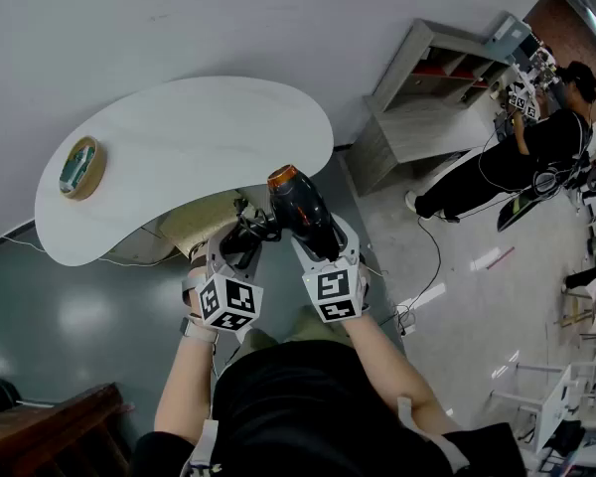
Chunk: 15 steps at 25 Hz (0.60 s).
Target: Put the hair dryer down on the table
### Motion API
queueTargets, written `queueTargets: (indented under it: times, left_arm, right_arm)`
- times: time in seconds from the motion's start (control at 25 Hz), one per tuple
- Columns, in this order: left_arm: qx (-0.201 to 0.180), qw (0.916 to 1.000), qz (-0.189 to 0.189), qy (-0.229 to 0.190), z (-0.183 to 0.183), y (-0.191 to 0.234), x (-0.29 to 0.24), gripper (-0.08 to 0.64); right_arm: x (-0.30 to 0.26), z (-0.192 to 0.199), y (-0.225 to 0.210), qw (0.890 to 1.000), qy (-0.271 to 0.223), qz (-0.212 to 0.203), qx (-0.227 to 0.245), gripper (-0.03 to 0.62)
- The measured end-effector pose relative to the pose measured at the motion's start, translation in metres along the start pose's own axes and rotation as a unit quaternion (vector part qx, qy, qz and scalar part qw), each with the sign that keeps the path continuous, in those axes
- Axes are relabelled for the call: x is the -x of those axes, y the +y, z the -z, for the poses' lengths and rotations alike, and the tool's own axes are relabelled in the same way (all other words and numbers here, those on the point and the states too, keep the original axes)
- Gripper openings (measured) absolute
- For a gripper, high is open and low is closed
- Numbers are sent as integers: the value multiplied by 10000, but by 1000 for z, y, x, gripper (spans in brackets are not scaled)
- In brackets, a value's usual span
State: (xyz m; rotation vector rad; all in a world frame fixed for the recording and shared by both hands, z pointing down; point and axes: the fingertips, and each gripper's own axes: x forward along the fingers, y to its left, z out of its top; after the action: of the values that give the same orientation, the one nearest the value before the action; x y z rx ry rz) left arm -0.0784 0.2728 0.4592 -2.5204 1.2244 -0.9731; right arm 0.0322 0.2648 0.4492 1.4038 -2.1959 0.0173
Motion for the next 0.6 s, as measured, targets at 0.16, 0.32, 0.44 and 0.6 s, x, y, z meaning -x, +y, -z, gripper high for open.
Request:
queueTargets:
  times: [0.16,0.32,0.44,0.6]
  left_arm:
    - [7,10000,8,88,-14,-21,-16,227]
    - [-11,9998,13,186,-37,-42,-36,227]
    - [-36,9996,-18,263,-55,-58,-50,227]
    - [-79,9992,-51,399,-73,-77,-72,227]
  right_arm:
    - [6,18,-24,10000,21,-67,-46,348]
    - [13,35,-56,9997,70,-163,-149,350]
    - [18,47,-81,9995,49,-235,-212,350]
    - [20,65,-110,9988,25,-368,-316,350]
